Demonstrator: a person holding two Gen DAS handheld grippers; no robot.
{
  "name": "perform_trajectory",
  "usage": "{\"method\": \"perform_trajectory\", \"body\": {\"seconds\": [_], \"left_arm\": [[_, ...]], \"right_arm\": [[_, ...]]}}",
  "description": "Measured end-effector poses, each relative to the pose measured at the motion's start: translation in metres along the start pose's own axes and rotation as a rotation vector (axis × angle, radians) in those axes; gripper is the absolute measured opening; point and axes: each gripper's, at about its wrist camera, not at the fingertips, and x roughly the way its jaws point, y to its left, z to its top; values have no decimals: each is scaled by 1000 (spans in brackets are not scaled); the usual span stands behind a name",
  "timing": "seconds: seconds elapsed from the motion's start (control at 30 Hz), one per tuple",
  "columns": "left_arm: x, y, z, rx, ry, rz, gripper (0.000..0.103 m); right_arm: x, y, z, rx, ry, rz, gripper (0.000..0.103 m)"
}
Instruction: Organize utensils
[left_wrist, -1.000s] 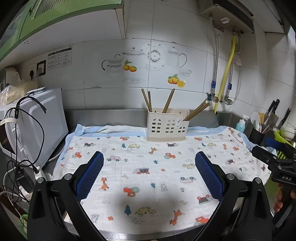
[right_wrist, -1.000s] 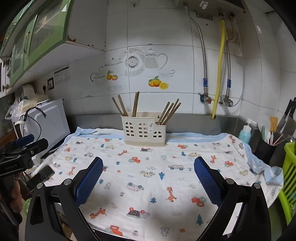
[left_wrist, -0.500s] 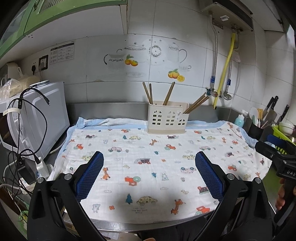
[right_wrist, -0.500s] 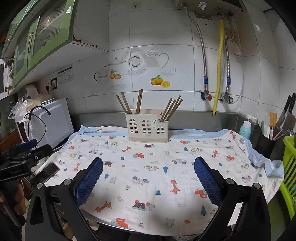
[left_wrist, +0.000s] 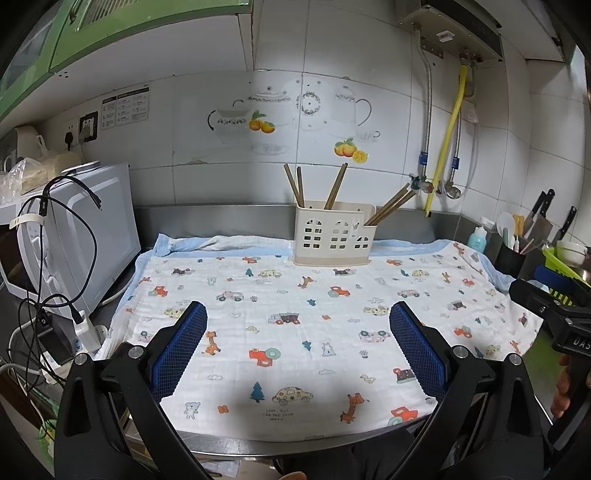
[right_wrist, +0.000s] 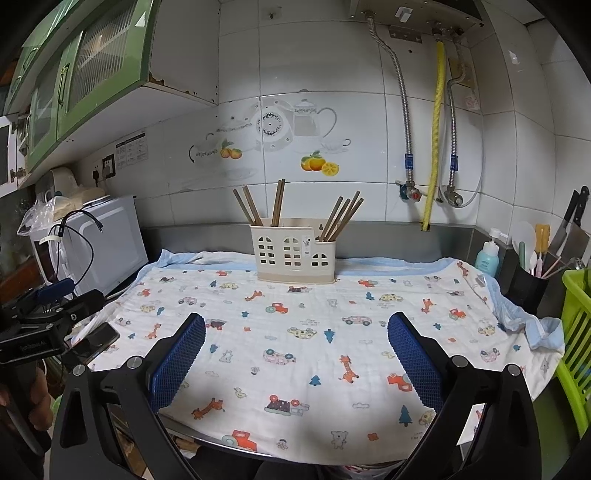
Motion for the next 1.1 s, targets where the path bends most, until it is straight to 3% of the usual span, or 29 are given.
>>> {"method": "perform_trajectory", "body": {"seconds": [1.1], "left_arm": [[4, 0, -3, 0, 7, 17, 98]], "right_arm": [[5, 3, 0, -7, 7, -5, 96]]}}
